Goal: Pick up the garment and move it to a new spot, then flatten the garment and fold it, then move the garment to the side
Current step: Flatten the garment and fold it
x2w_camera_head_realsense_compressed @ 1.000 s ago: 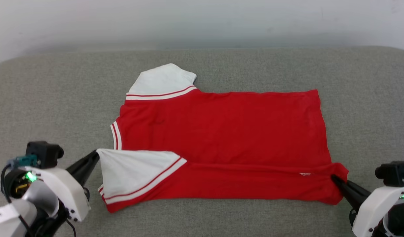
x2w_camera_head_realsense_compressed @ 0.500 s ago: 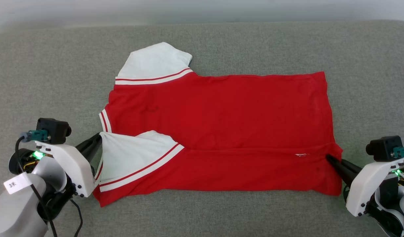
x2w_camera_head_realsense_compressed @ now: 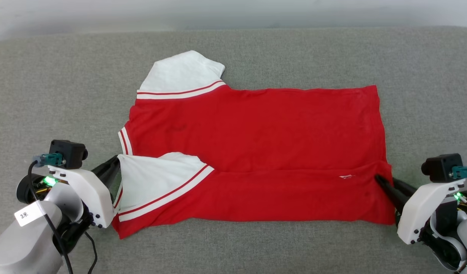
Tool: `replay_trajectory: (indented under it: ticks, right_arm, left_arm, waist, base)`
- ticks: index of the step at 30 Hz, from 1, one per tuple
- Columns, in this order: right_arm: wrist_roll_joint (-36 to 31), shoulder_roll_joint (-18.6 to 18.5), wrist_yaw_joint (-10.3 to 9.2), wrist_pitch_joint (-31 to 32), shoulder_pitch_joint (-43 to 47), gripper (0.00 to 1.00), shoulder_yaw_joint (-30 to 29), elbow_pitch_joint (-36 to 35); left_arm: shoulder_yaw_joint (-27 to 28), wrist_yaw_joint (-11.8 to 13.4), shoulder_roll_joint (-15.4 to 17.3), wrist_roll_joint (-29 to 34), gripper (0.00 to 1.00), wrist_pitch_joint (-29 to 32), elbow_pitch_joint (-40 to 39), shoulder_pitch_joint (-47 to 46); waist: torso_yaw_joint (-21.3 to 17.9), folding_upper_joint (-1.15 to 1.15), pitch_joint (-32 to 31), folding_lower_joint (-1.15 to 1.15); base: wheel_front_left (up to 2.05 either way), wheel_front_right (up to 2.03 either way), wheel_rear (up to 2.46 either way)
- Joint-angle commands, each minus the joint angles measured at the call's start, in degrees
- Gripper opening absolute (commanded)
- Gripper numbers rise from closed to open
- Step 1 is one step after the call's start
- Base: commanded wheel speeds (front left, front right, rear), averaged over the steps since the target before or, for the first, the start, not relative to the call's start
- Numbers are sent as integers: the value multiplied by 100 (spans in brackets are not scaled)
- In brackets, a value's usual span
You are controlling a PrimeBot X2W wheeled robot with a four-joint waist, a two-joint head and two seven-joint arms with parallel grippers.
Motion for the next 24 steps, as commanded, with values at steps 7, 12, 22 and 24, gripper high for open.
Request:
replay_trajectory:
  ticks: [7,12,22,24]
  right_arm:
    - [-216,-70,-6,-201,225,100,-314,-240]
    - [-470,-92,-6,-166,389,100,-570,-509]
    - [-766,133,-6,117,634,100,-865,-855]
    - [-802,180,-6,169,661,100,-896,-893]
  left_arm:
    - [-54,29,148,117,100,4,-56,-139]
    - [-22,72,333,-120,100,565,-366,-233]
    - [-335,161,731,-634,100,2697,-1300,-543]
    - [-414,176,765,-690,100,3022,-1420,-606]
  waist:
    - [117,0,-379,-1]
    - [190,0,-571,-1]
    - [272,0,-741,-1]
    - [282,0,-741,-1]
  base:
    - [0,0,0]
    - [0,0,0]
    - [0,0,0]
    - [0,0,0]
